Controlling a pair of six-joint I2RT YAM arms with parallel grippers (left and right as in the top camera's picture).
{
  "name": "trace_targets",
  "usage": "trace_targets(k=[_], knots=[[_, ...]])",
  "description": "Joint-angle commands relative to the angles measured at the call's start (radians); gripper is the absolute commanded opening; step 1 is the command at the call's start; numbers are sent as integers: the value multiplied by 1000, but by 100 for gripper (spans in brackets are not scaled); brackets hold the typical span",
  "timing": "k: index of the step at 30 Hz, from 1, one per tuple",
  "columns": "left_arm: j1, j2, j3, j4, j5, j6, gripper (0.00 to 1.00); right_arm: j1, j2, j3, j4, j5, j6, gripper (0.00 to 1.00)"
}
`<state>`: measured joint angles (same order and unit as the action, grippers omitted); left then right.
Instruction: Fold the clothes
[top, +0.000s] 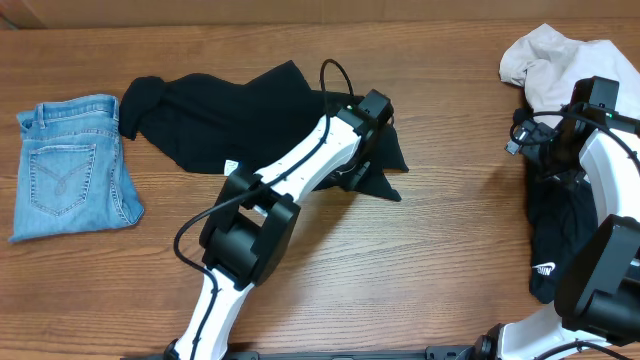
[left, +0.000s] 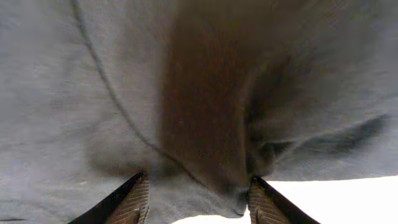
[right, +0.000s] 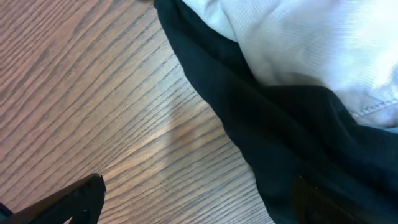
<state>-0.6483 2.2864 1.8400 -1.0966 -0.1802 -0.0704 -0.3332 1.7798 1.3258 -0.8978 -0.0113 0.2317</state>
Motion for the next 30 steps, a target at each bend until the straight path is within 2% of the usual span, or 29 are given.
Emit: trace_targets(k=[1,10,14,21,24,30], knots=[[-14,12,-7,-12,-10,19,56,-3,-4,9,8,-6,0,99],[-21,12,-7,-31,50,19,55,-3,-4,9,10,-6,0,99],[-21,12,-7,-17,25,19,54,-3,-4,9,10,-6,0,99],[-20,13,-7,30,-14,18,30,-3,-4,9,8,-6,0,99],[-20,13,-7,30,-14,18,4,-3,-4,9,9,-6,0,99],[-19,-5,2,-13,-63,-23,4,-3,-4,9,9,-19,0,99]])
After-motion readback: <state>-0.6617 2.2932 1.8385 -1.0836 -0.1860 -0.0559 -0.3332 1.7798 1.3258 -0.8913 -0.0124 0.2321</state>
